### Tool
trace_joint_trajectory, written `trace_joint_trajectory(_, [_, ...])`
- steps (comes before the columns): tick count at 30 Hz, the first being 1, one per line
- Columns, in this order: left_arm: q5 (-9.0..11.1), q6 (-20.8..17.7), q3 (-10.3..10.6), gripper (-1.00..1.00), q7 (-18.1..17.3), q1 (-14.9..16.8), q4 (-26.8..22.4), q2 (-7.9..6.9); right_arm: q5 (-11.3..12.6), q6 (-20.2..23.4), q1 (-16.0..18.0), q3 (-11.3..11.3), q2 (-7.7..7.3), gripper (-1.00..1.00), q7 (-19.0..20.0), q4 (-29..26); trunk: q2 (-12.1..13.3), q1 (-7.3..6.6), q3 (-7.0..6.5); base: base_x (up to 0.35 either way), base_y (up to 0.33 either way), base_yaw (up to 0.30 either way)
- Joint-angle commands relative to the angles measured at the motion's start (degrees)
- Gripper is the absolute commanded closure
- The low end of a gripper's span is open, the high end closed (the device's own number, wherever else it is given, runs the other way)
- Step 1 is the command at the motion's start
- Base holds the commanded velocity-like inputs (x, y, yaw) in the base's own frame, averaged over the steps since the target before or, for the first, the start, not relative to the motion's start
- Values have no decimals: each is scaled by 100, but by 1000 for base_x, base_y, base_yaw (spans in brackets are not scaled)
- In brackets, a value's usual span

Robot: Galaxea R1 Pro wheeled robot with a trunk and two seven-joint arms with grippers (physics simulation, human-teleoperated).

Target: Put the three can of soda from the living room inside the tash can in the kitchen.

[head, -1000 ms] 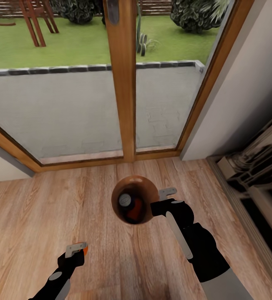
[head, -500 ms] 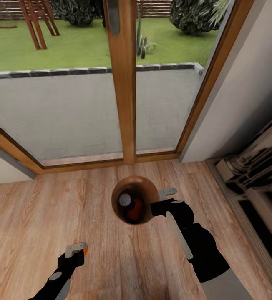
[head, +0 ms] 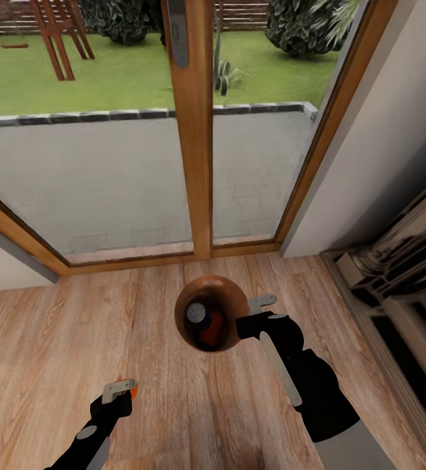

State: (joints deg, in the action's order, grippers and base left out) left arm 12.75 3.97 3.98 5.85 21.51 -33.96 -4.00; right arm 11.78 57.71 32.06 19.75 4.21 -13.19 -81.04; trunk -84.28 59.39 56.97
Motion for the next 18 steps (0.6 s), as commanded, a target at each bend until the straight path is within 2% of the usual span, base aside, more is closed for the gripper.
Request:
trace_joint_trajectory(1, [0,6,-1,100,-2,1,-10,-2,79,-14,2,3,1,100,1,-1,0,0,-1,0,0,0])
trace_joint_trajectory(7, [6,14,-14,100,-29,-1,-155,-3,75,-17,2,3,1,100,1,4,0,0,-1,0,0,0])
trace_joint_trajectory(9, [7,10,-26,100,-243,-3,-353,-4,72,-20,2,3,1,100,-4,12,0,0,-1,0,0,0])
trace_joint_trajectory(10, [8,-2,-34,100,-484,-3,-520,-10,67,-21,-1,3,-1,100,-6,28,0,0,-1,0,0,0])
trace_joint_trajectory(13, [17,-38,-43,100,-753,-5,-824,-19,59,-22,1,3,-21,100,-16,64,0,0,-1,0,0,0])
trace_joint_trajectory(15, [23,-52,-45,100,-814,-6,-1028,-26,57,-24,1,3,-53,100,-21,72,0,0,-1,0,0,0])
trace_joint_trajectory(18, [34,-173,-48,100,-1169,-6,-1466,-121,55,-27,0,3,-103,100,-27,77,0,0,-1,0,0,0])
